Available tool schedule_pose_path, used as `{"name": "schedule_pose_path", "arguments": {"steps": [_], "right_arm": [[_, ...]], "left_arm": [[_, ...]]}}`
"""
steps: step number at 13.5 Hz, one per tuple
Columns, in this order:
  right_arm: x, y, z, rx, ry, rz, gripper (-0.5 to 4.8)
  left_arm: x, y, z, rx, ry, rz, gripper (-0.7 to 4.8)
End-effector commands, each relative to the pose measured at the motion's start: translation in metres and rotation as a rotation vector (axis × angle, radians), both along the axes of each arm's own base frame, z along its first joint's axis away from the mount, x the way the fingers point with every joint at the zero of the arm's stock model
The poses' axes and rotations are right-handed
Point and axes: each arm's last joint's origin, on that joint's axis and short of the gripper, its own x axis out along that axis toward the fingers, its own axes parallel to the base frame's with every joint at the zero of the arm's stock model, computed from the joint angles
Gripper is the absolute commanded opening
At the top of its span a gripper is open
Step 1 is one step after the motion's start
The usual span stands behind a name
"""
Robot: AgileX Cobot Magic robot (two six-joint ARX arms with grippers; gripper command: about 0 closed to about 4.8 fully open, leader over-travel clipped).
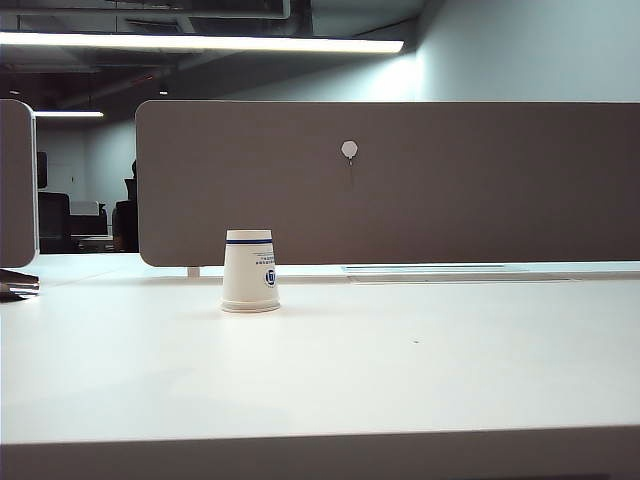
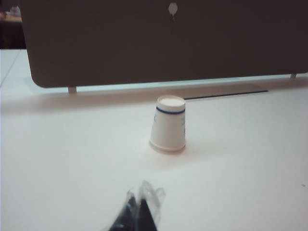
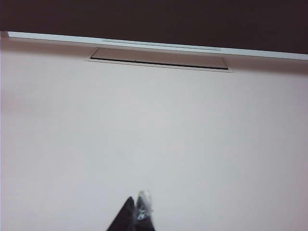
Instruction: Carefully pick up the cup on the right and stack it on top of the cup on the left.
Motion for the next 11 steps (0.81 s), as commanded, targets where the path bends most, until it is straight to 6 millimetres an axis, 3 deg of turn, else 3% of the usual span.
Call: {"name": "schedule_pose_path", "arguments": {"steps": [1,11], "right_arm": [[0.0002,-0.0001,0.0011,0.0,-0.017,-0.001,0.0],[0.0002,-0.0001,0.0011,0.0,-0.017,-0.002,-0.01]], "left_arm": [[-0.0002,-0.0002,0.0019,0.0,-0.016,-0.004,-0.05],[-0.0001,-0.0001,0.0002,0.001,0.002,-0.003,-0.05]]}}
